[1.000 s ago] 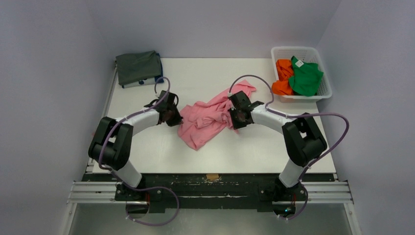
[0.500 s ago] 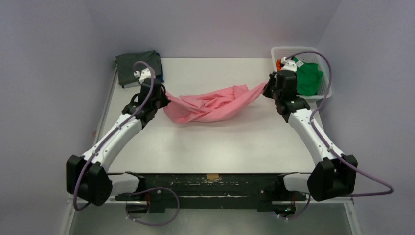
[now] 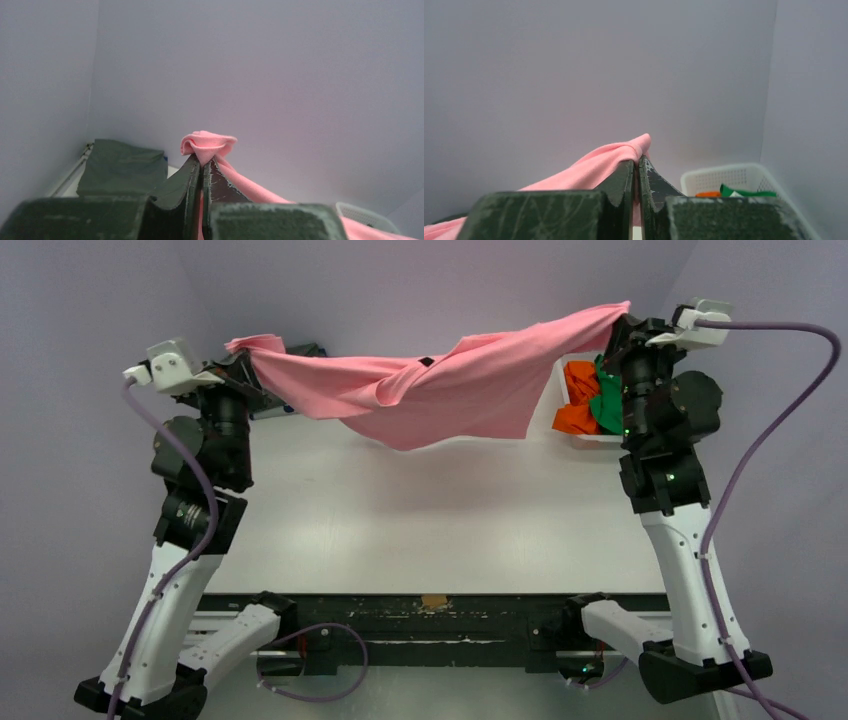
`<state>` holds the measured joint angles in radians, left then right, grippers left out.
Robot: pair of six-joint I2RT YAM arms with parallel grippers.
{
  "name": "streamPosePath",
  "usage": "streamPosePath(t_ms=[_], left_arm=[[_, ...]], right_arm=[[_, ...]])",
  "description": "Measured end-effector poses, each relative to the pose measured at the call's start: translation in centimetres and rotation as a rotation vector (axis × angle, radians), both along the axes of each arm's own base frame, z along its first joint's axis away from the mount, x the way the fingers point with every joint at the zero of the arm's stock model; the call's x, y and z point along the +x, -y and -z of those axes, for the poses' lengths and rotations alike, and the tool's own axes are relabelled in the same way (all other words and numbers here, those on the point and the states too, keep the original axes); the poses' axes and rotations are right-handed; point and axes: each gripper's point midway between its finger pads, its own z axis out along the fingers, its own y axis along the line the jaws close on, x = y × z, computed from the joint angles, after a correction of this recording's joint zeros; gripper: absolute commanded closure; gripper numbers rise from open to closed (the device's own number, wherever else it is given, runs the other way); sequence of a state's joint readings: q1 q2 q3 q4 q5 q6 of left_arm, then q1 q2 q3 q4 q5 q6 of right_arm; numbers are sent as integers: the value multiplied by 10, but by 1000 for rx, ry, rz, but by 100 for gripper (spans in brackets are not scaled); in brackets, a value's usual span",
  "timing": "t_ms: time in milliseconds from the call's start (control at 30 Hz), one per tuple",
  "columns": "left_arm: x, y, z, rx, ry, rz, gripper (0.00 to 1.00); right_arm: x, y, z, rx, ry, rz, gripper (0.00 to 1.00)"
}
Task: Fold and stack the t-shirts
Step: Flatten out the tshirt
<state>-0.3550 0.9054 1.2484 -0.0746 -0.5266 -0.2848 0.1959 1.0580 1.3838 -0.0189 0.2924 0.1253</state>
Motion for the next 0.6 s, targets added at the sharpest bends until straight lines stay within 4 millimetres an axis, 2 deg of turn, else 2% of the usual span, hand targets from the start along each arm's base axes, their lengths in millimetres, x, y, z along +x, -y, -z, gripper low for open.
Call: streamPosePath(t_ms=[167, 267, 367, 467, 533, 600], left_arm=[[-52, -16, -75, 6, 193, 12, 100], [-82, -22, -118, 7, 308, 29, 100], [-102, -28, -153, 6, 395, 26, 100], [-102, -29, -176, 14, 429, 11, 100], [-88, -27, -183, 28, 415, -12, 100], [-62, -23, -182, 45, 375, -34, 100]], right_arm=[[-44, 1, -82, -58, 189, -30, 100], [-58, 1, -104, -94, 243, -34, 100], [-65, 2, -125, -131, 284, -26, 100], [-56, 1, -140, -155, 299, -12, 100], [-38, -1, -141, -172, 281, -6, 100], [-15, -5, -136, -186, 249, -1, 100]])
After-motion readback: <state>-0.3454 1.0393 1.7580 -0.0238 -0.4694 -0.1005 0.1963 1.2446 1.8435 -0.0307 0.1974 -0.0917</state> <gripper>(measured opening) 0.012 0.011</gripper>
